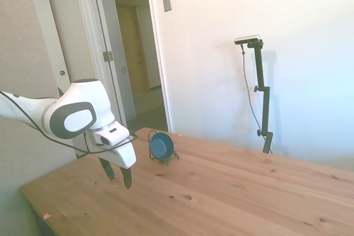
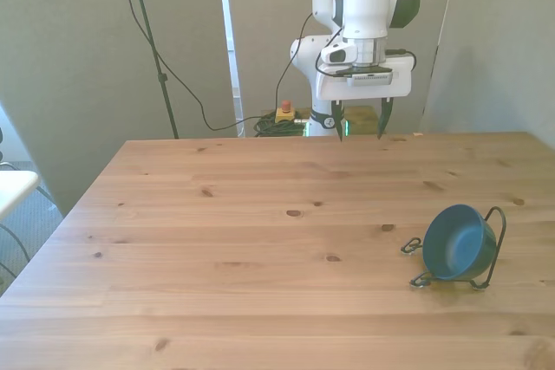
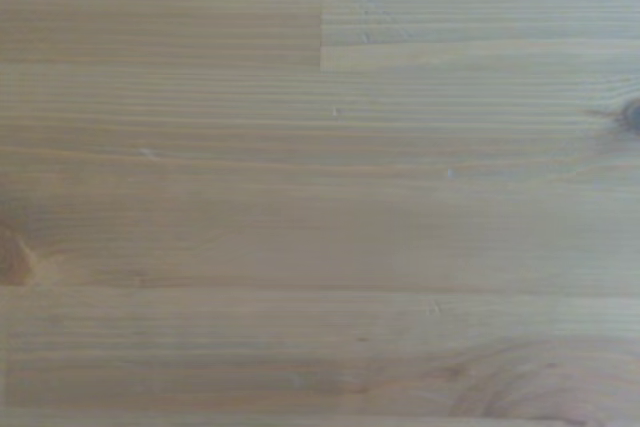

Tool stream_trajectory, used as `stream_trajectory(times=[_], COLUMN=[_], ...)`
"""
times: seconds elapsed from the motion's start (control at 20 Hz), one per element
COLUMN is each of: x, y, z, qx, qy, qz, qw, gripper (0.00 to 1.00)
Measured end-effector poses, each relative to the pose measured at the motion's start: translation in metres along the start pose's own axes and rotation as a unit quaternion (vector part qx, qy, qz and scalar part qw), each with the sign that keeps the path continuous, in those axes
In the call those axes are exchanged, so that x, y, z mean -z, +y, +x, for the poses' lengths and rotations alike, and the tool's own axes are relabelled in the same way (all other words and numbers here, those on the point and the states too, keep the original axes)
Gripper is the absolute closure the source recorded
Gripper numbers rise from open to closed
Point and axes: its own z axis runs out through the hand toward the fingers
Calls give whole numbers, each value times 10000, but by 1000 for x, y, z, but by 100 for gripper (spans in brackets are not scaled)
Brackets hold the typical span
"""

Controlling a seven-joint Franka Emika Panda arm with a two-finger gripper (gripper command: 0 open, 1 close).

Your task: Unload the bowl

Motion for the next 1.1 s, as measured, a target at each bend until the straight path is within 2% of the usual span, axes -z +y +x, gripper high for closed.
stream_trajectory(times=[0.3, 0.6, 0.8, 1.1], x=[-1, 8, 18, 51], y=[0, -9, -27, -65], z=[5, 25, 53, 114], qx=[-31, -138, -259, -462], qy=[34, 276, 420, 709], qz=[39, 274, 365, 610], qw=[10000, 9991, 9981, 9945], gripper=[0, 0, 0, 0])
